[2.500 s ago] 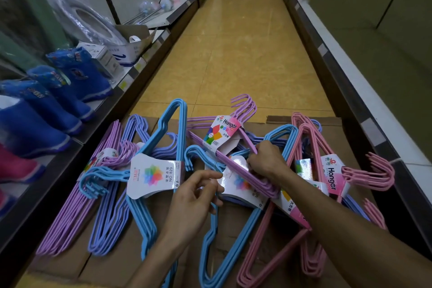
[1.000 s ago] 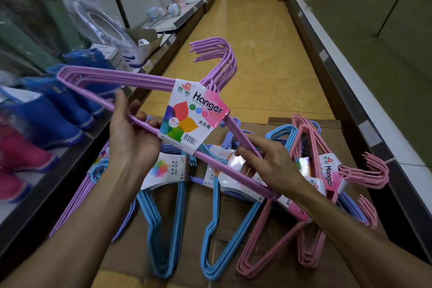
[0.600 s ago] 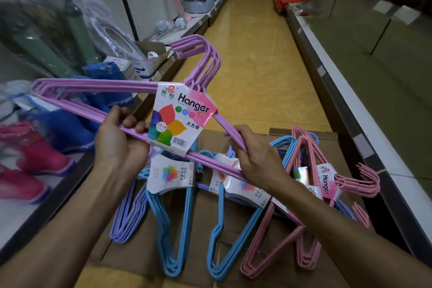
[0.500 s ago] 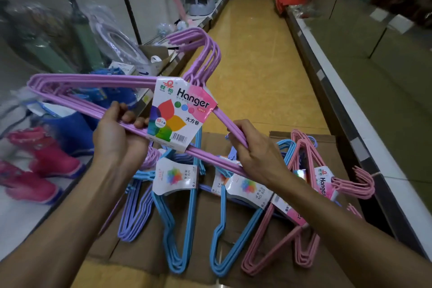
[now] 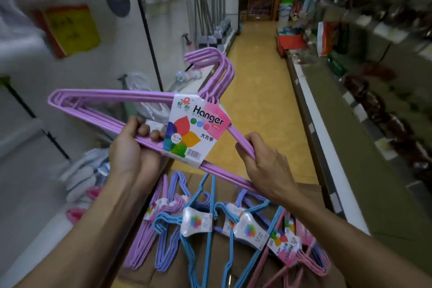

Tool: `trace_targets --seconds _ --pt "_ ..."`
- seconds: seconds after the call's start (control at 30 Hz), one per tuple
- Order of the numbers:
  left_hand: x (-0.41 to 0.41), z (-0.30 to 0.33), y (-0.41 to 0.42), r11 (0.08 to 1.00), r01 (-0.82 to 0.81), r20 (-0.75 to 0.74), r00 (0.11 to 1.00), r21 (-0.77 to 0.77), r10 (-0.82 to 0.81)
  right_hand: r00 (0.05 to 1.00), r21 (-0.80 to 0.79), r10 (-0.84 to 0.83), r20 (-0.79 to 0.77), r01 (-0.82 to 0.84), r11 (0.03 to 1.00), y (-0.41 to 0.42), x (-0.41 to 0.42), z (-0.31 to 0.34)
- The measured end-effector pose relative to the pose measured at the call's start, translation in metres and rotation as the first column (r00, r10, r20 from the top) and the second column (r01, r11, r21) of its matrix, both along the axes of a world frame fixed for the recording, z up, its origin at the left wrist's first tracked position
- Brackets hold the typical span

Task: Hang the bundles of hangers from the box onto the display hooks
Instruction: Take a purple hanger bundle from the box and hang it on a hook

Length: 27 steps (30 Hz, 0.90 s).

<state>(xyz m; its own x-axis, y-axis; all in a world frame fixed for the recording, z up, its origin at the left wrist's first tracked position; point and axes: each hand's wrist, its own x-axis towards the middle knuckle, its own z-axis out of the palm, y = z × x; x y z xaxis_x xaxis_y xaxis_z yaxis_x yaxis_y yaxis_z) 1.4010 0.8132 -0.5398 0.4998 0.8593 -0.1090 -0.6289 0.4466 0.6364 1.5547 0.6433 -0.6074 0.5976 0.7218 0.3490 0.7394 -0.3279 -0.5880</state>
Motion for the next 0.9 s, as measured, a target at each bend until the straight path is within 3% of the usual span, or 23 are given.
trace_targets --seconds 0.5,0.9 --pt "-0.082 0.391 -0.008 0.993 -0.075 0.074 0.995 0.092 0.069 0.994 0.057 0.097 0.04 -0.099 0.993 0.018 -0.044 0.401" --pt "-0.167 0.573 -0.03 0.967 -0.122 0.1 0.99 0.225 0.102 0.982 0.142 0.132 0.133 -0.151 0.978 0.023 -0.115 0.582"
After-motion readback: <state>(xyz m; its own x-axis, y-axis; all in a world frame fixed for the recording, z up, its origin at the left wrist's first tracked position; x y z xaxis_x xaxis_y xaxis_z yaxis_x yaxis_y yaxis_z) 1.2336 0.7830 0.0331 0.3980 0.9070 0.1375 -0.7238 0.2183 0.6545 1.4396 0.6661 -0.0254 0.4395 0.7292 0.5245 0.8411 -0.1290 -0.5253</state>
